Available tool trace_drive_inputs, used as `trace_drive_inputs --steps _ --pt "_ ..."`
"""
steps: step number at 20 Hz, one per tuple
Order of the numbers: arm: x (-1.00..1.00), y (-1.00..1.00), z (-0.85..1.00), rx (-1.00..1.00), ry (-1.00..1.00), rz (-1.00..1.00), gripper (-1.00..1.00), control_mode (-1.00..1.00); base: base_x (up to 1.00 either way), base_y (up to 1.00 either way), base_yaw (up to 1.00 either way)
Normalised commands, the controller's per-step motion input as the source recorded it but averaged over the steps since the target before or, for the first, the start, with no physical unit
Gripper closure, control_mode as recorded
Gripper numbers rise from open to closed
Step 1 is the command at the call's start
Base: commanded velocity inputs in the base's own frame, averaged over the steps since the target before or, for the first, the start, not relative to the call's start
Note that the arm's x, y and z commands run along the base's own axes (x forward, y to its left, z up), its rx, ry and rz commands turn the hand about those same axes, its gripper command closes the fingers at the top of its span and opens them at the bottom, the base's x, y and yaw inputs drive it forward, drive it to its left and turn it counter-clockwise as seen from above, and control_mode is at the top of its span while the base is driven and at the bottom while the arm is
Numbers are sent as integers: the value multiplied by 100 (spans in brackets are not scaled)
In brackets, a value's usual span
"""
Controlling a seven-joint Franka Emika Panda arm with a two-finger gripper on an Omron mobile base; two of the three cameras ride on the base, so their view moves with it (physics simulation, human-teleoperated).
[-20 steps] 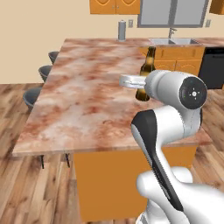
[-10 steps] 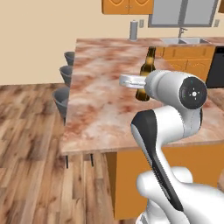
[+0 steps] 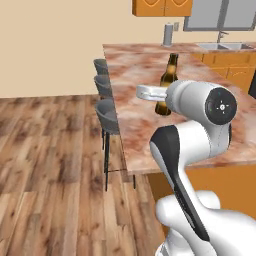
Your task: Get the candle and the beer from the cabinet and move them to the dining counter.
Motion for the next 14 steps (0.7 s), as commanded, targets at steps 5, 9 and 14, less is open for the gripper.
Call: trace_drive_inputs --steps 5,9,14 --pt "0 0 0 0 0 0 100 100 34 86 -3" --pt "0 0 0 0 0 0 100 100 34 85 -4" --pt "0 0 0 0 0 0 100 100 36 83 -7"
